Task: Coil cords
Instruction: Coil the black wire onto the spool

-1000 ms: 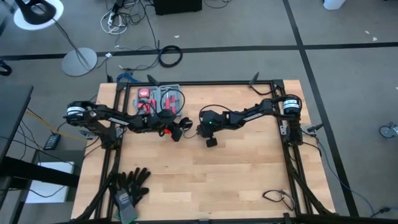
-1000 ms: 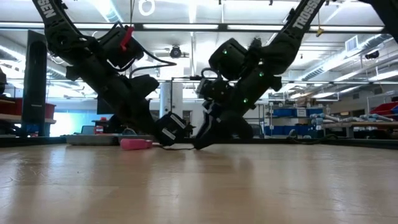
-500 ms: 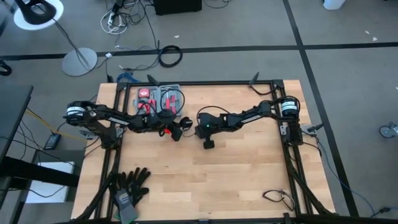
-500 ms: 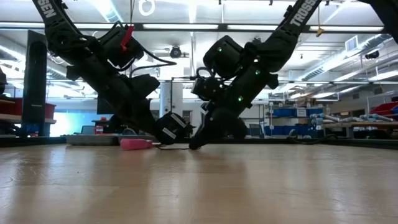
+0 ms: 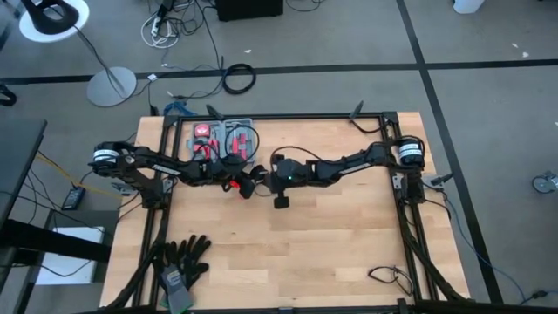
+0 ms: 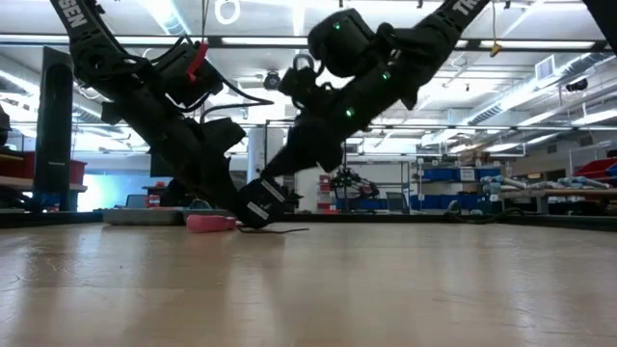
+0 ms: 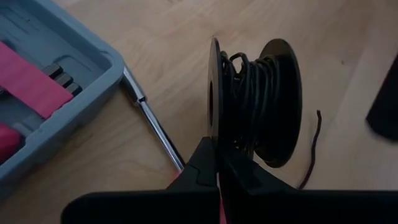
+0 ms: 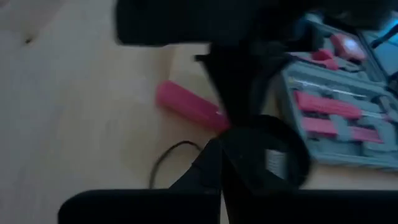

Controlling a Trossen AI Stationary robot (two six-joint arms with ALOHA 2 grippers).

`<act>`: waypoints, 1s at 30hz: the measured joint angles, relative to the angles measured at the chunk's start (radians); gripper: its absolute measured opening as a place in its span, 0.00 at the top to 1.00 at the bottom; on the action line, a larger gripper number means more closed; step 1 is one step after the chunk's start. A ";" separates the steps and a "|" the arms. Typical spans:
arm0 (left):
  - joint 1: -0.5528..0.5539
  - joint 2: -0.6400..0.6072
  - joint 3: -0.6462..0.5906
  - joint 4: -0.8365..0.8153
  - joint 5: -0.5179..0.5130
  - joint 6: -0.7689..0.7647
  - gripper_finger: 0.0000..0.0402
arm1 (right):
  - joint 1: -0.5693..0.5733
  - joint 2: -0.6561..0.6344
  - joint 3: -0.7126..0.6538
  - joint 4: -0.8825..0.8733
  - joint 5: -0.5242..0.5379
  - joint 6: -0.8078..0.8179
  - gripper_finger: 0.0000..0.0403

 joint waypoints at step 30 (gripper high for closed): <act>0.000 0.000 0.000 -0.003 0.010 0.008 1.00 | -0.006 0.054 0.042 -0.299 -0.086 -0.007 0.70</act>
